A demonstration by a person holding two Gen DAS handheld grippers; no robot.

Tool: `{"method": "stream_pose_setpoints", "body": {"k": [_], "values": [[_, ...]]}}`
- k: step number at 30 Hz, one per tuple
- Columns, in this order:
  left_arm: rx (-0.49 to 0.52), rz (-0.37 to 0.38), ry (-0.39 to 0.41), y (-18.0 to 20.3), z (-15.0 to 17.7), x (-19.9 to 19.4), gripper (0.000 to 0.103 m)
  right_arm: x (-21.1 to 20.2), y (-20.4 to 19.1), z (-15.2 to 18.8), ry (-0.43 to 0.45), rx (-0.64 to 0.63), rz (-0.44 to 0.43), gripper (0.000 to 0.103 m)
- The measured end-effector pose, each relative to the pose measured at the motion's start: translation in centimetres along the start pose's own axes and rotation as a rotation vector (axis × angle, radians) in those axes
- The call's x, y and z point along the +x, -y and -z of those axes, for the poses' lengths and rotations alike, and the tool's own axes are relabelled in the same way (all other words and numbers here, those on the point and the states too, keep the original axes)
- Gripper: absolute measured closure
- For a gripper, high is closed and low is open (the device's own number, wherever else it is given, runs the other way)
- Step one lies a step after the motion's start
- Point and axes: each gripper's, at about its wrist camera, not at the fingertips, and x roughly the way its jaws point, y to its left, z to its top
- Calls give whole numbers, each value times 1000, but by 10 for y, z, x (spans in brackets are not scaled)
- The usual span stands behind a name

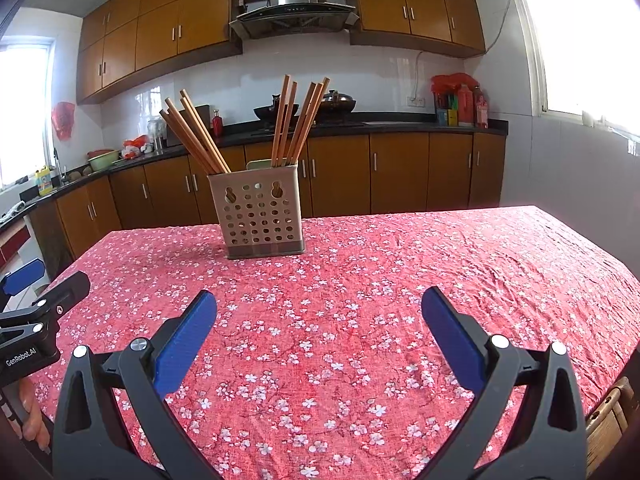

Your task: Organize utensils

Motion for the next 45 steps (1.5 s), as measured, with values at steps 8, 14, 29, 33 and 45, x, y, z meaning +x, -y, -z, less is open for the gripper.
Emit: {"method": "stream_pose_setpoints", "body": {"k": [8,14,29,33,45], "values": [[-1,-2,-3,0,0,1,4,1,0,0,-3,1,1,2],[0,-1,-4,1,0,1,4,1,-1,1,-7,5,2,2],[-5,1,-11,0,1,4,4,2,-1,1,-11,3,1,2],[-5,3,-13,0,1,5,4,3,-1,2,-12,4,2,2],[-5,2,-13,0,1,5,4,3,0,2,-15,3,1,2]]}}
